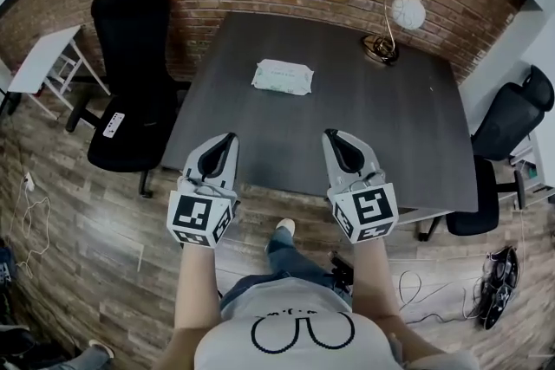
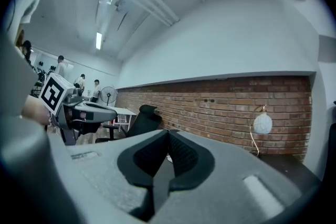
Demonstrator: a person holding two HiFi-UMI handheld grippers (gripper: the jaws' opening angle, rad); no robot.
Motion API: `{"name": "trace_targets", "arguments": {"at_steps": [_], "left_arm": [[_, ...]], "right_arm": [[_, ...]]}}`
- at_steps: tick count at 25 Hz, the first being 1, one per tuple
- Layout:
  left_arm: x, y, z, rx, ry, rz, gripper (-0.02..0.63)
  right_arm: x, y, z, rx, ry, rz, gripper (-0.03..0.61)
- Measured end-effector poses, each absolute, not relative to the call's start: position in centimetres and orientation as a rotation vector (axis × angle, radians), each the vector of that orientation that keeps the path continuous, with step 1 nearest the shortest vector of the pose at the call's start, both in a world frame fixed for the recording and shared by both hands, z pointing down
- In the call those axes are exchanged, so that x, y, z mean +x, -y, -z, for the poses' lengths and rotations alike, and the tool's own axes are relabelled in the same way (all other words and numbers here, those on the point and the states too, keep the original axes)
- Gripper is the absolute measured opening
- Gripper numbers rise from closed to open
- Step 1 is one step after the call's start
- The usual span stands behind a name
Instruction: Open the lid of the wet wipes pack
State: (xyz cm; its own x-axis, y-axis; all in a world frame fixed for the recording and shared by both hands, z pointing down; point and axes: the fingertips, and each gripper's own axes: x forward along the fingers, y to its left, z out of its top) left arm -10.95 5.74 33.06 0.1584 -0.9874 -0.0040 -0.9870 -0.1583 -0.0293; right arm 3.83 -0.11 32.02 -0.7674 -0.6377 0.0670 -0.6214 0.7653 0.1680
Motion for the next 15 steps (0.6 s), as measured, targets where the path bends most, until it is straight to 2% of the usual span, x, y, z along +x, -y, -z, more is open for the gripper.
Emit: {"name": "trace_targets", "arguments": {"at_steps": [9, 13, 15], "left_arm": [[-14.4, 8.1, -35.2, -2.417, -2.087, 0.112, 0.015], [-14.9, 12.5, -36.6, -2.451, -2.089, 0.167, 0.102], [-14.9, 14.0, -37.2, -2.471, -2.064, 0.214, 0.118]], "right_arm": [[1.0, 13.2, -35.1, 0.997, 2.791, 0.103, 0.002], [0.3, 16.8, -36.6, 0.989, 2.767, 0.077, 0.002], [0.1, 18.0, -37.4, 0.984, 2.759, 0.053, 0.002]]}}
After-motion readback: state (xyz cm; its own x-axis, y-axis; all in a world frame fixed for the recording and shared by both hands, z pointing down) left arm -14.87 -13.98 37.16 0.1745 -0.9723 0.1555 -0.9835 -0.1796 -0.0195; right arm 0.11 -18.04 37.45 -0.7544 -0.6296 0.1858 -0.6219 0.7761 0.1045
